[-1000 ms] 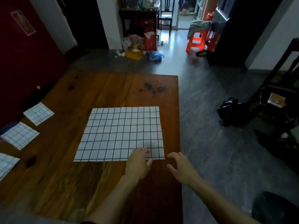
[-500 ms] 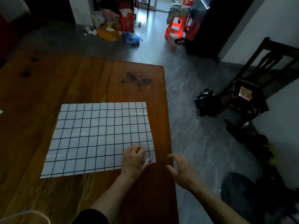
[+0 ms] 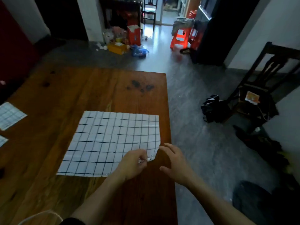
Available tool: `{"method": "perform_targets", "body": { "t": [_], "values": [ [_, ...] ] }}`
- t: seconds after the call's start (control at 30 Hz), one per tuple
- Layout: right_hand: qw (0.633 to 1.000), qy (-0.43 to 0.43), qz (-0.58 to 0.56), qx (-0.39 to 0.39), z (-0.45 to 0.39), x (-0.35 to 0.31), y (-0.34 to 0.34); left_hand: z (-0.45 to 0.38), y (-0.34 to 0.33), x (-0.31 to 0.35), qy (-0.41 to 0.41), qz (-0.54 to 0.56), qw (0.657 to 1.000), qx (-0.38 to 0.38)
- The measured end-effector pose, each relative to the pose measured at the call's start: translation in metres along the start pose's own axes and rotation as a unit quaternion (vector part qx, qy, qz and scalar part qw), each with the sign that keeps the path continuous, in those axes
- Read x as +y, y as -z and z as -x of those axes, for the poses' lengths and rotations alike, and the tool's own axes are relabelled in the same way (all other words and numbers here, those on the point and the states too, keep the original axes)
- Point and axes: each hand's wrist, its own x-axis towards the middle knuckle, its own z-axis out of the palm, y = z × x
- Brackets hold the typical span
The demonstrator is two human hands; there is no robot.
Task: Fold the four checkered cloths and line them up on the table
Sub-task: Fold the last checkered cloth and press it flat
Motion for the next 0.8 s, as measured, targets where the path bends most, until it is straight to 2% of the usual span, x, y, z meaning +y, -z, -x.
{"method": "perform_targets", "body": {
  "t": [0.1,0.2,0.43,0.53,0.6,0.7,0.8],
  "values": [
    [0.995,0.089,0.043,-0.018,-0.001,-0.003,-0.005,0.029,0.015,0.016,-0.001,-0.002,1.0,-0.007],
    [0.99,0.136,0.029,-0.018,0.001,-0.009,-0.02,0.059,0.027,0.02,0.02,0.01,1.0,0.015],
    [0.977,0.196,-0.051,0.066,0.02,-0.022,-0.057,0.144,0.045,0.024,0.069,0.046,0.992,0.096],
    [0.974,0.211,-0.06,0.058,0.03,-0.041,-0.065,0.167,0.042,0.03,0.094,0.012,0.991,0.099],
    [0.973,0.22,-0.047,0.045,0.037,-0.051,-0.071,0.174,0.034,0.037,0.107,-0.027,0.986,0.129],
    [0.974,0.225,-0.023,0.034,0.046,-0.067,-0.08,0.18,0.028,0.034,0.053,-0.081,0.976,0.196],
    [0.976,0.213,-0.013,0.049,0.052,-0.083,-0.09,0.188,0.04,0.021,0.022,-0.125,0.975,0.18]
  ]
}}
